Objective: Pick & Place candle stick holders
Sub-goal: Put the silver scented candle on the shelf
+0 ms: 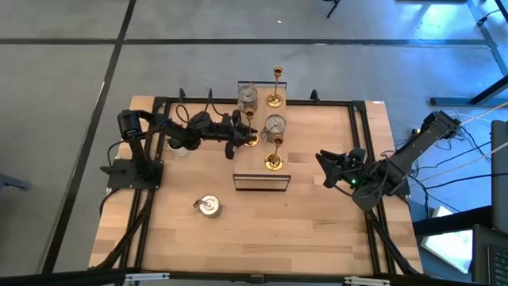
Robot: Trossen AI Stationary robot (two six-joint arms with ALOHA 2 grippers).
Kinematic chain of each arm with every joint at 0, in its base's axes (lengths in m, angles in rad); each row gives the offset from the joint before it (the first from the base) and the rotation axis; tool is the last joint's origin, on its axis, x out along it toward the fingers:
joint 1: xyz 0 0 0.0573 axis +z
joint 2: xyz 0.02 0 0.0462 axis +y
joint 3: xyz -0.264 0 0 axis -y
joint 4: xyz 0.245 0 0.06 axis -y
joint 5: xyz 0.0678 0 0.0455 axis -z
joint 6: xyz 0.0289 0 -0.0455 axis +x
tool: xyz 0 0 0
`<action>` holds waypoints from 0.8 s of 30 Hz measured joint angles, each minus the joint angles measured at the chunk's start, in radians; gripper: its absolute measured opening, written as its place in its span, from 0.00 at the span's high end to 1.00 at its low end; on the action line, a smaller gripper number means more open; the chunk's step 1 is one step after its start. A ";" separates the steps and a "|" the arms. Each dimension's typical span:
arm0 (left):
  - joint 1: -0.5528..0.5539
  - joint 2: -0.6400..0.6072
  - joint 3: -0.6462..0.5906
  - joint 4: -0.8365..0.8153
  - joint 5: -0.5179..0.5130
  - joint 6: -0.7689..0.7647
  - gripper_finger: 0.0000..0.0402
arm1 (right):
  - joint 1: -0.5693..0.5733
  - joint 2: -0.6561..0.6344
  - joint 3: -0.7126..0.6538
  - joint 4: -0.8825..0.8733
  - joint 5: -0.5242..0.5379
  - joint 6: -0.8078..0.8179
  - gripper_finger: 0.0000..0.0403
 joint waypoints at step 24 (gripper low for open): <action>0.104 -0.100 -0.001 -0.147 0.187 0.044 0.68 | 0.000 0.000 0.000 0.000 0.000 -0.003 0.57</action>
